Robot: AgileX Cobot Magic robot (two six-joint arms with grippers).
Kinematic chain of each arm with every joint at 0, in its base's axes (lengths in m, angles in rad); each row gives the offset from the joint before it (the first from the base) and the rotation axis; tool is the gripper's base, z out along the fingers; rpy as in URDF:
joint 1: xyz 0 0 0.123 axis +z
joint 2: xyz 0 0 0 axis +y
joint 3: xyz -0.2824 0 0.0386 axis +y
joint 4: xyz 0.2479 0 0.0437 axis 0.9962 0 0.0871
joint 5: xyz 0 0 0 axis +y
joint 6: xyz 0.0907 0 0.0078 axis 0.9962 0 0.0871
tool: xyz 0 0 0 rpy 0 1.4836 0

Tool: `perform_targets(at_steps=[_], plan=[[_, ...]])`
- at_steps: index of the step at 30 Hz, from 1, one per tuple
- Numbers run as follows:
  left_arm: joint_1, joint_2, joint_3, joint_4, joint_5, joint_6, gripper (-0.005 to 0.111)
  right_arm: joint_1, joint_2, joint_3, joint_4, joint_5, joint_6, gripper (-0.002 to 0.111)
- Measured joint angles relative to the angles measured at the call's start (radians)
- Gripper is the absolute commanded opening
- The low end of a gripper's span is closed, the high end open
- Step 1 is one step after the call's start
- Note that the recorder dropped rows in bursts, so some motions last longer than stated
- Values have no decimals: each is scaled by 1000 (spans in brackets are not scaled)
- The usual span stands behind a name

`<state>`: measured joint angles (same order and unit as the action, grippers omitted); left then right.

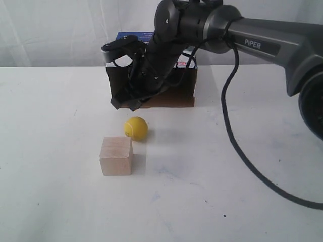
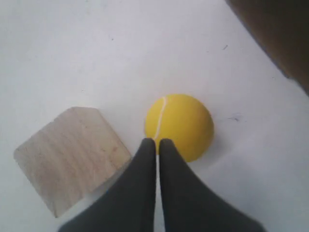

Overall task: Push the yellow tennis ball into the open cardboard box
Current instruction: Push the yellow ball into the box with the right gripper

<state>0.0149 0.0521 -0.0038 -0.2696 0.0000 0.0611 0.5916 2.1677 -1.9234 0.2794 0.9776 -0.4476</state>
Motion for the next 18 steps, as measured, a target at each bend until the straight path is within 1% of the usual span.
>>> perform_targets(at_steps=[3, 11, 18], plan=[[0, 0, 0, 0, 0, 0, 0, 21, 23, 0, 13, 2, -9, 3], [0, 0, 0, 0, 0, 0, 0, 25, 57, 0, 14, 2, -9, 3], [0, 0, 0, 0, 0, 0, 0, 16, 180, -16, -86, -157, -5, 3]])
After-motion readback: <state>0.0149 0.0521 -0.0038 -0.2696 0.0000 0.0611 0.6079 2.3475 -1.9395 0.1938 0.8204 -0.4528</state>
